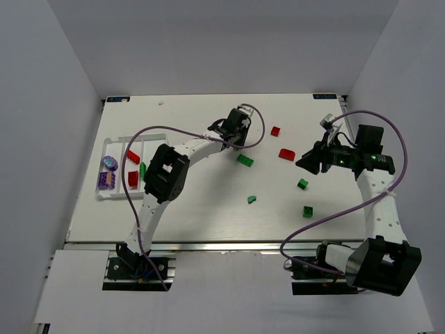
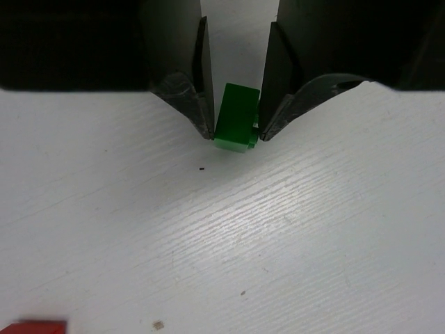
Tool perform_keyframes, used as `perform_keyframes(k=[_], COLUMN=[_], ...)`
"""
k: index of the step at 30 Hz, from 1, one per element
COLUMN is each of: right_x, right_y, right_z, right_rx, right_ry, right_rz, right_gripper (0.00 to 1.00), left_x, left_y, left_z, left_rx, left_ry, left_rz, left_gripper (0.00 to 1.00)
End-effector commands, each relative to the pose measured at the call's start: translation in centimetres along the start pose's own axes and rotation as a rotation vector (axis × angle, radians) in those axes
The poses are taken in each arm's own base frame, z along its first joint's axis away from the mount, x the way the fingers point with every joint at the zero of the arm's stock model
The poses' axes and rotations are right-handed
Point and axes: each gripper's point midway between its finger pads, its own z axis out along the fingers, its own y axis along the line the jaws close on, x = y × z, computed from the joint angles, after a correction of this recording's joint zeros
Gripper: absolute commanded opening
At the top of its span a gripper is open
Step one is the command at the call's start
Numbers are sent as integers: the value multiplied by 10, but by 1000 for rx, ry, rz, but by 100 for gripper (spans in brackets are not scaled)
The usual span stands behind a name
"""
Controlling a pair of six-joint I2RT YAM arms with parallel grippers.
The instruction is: Sort the legos into containers by color
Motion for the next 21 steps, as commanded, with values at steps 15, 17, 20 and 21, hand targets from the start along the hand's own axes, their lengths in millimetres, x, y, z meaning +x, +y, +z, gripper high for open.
perform_keyframes(k=[15,17,20,21], right_x=[-5,-4,-2,-1], right_y=[1,1,1,2], right_z=[-3,-3,-3,-3], right_rx=[-4,-3,-2,-1], right_ry=[-9,-9,-3,1], right_rz=[-35,-33,-35,-39], right_gripper=[51,51,51,52], left_x=[-12,-12,-19,-13], left_y=[1,1,4,7], left_z=[-19,-22,-36,-39], left_rx=[-3,-1,-9,-21], left_ry=[-32,-35,-58,-49], left_rz=[-13,-16,-29,-37], left_gripper=[46,33,15,12])
